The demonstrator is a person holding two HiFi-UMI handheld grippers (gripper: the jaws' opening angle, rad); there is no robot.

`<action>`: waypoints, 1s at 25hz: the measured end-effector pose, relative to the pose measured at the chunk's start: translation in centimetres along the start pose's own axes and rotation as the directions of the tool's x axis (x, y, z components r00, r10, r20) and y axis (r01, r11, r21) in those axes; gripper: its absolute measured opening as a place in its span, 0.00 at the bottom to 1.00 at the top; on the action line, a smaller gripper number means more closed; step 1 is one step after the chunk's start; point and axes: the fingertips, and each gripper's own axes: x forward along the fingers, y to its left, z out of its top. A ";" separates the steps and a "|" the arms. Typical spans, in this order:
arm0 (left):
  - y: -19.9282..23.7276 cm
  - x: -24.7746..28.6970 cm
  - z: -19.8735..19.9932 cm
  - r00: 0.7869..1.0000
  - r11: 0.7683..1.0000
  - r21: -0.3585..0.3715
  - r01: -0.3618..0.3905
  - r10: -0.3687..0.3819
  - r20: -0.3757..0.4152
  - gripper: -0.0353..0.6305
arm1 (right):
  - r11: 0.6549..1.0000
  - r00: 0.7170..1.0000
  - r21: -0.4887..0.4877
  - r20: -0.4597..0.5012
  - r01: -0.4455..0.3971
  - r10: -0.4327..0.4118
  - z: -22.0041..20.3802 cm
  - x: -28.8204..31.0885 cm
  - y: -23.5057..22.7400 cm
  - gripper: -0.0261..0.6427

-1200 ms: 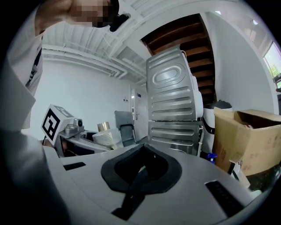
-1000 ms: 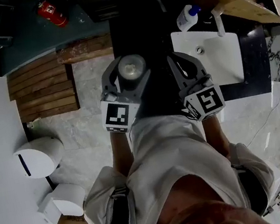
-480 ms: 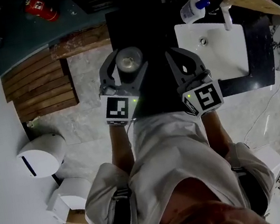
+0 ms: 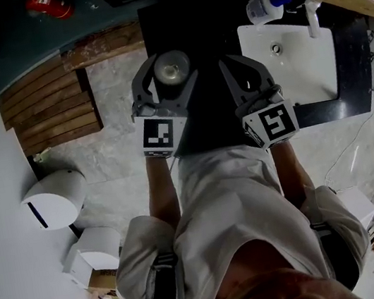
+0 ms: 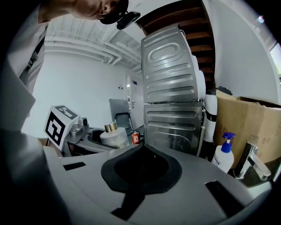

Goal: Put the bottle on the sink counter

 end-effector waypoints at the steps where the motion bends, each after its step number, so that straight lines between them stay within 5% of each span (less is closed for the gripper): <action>1: 0.1 0.3 -0.2 1.000 1.000 0.003 -0.001 0.001 -0.001 0.54 | 1.000 1.000 0.001 -0.002 -0.003 0.003 -0.2 0.3 -0.1 0.04; 25: 3.3 6.9 -4.9 0.993 0.998 0.014 -0.067 0.068 -0.095 0.54 | 0.997 0.995 0.031 -0.057 -0.075 0.077 -4.5 5.6 -3.3 0.04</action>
